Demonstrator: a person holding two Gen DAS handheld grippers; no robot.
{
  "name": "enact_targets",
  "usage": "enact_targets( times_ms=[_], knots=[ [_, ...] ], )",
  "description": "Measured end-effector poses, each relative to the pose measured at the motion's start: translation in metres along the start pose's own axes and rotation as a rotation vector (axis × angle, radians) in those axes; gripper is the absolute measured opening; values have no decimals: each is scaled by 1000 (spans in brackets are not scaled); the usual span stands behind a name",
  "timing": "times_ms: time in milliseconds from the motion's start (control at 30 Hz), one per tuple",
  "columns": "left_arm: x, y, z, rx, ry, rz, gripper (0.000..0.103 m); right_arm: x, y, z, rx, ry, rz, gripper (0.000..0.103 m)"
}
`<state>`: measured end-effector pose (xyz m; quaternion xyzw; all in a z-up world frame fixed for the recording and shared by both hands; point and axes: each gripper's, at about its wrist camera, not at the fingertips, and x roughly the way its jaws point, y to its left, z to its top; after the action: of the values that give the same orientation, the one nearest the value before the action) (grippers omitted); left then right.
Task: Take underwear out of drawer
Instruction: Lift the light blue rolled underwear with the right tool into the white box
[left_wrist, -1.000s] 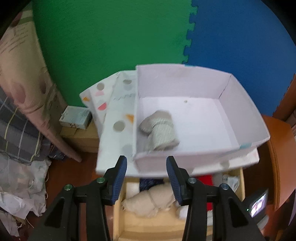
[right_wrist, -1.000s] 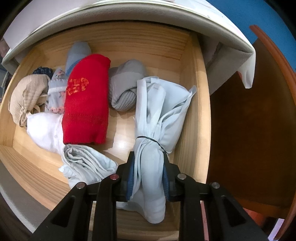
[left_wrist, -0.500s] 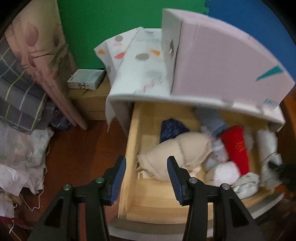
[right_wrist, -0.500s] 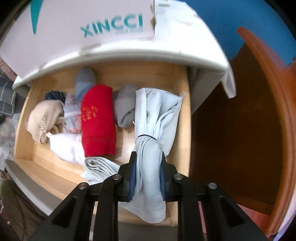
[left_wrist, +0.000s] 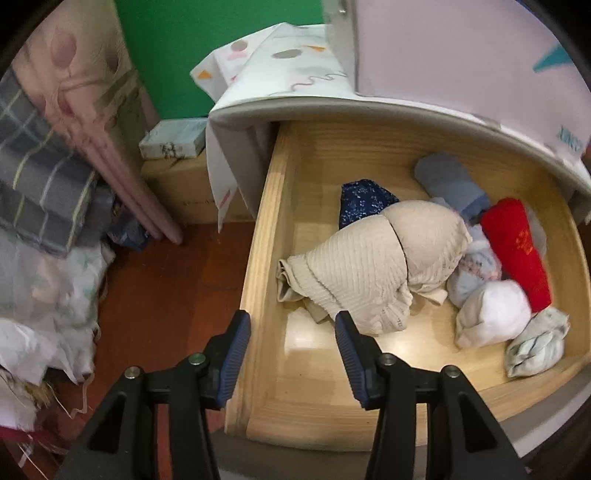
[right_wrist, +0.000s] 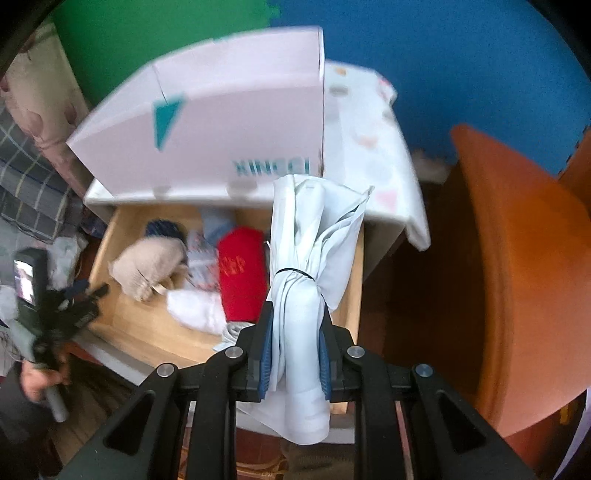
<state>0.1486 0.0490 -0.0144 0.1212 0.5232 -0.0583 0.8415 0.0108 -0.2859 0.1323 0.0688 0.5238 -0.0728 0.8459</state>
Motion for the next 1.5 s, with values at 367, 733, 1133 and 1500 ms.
enact_targets(
  times_ms=[367, 733, 1133, 1500],
  knots=[
    [-2, -1, -5, 12, -49, 12, 52, -68, 17, 78, -46, -163, -41, 19],
    [-32, -7, -12, 43, -226, -23, 54, -28, 41, 179, -84, -166, -95, 19],
    [-17, -20, -12, 81, -145, -79, 54, 63, 52, 218, -116, 49, -101, 19],
    [-7, -22, -11, 86, -111, -67, 54, 106, 56, 217, -119, 124, -124, 26]
  ],
)
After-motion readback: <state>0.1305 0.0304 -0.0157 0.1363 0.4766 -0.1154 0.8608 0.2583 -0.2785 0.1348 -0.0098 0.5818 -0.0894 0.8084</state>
